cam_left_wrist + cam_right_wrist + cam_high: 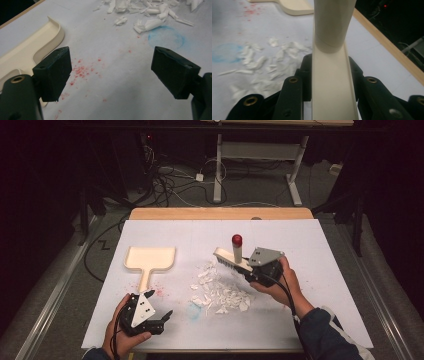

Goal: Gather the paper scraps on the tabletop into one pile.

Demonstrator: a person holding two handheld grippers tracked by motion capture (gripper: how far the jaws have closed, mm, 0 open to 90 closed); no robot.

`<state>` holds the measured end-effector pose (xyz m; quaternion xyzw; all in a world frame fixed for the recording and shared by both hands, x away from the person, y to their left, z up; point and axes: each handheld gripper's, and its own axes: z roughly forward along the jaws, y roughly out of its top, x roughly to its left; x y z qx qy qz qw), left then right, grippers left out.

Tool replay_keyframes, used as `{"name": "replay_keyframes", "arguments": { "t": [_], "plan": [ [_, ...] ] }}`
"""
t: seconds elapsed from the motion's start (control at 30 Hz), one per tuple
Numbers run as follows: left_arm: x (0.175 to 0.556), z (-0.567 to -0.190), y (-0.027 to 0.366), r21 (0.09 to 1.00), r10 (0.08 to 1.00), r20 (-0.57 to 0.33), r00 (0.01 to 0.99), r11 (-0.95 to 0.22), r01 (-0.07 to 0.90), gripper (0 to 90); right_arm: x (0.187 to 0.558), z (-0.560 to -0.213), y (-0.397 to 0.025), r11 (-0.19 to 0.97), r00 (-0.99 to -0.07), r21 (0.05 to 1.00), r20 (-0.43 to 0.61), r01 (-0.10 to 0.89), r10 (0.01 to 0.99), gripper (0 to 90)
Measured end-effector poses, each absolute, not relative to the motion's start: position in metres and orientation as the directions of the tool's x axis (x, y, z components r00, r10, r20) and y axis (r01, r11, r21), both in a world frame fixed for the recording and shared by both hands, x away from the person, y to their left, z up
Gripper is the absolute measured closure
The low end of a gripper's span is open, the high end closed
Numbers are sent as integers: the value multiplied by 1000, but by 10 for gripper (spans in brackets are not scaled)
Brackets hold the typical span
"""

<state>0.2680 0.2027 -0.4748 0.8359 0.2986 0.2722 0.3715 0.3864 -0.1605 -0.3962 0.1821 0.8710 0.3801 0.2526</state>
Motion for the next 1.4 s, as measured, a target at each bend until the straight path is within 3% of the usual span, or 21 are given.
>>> {"name": "replay_keyframes", "arguments": {
  "t": [0.23, 0.37, 0.57, 0.9, 0.97, 1.23, 1.4],
  "plan": [
    [269, -475, 203, 784, 700, 229, 677, -545, 298, 159, 442, -418, -140, 666, -759, 726, -333, 173, 560, 677],
    [270, -477, 205, 781, 698, 218, 682, -544, 307, 159, 459, -427, -135, 641, -748, 740, -305, 203, 589, 677],
    [270, -478, 205, 780, 694, 209, 689, -544, 311, 159, 479, -439, -122, 665, -714, 715, -348, 216, 607, 678],
    [270, -478, 204, 777, 685, 206, 699, -549, 309, 160, 458, -444, -100, 688, -853, 721, -305, 84, 424, 675],
    [270, -479, 204, 776, 684, 206, 700, -550, 308, 160, 446, -444, -99, 697, -902, 717, -298, 6, 314, 673],
    [270, -479, 202, 771, 680, 207, 704, -556, 311, 160, 413, -441, -121, 694, -956, 711, -270, -118, 115, 671],
    [270, -480, 201, 765, 676, 209, 706, -563, 313, 160, 400, -438, -133, 681, -955, 719, -279, -140, 98, 676]
  ]
}}
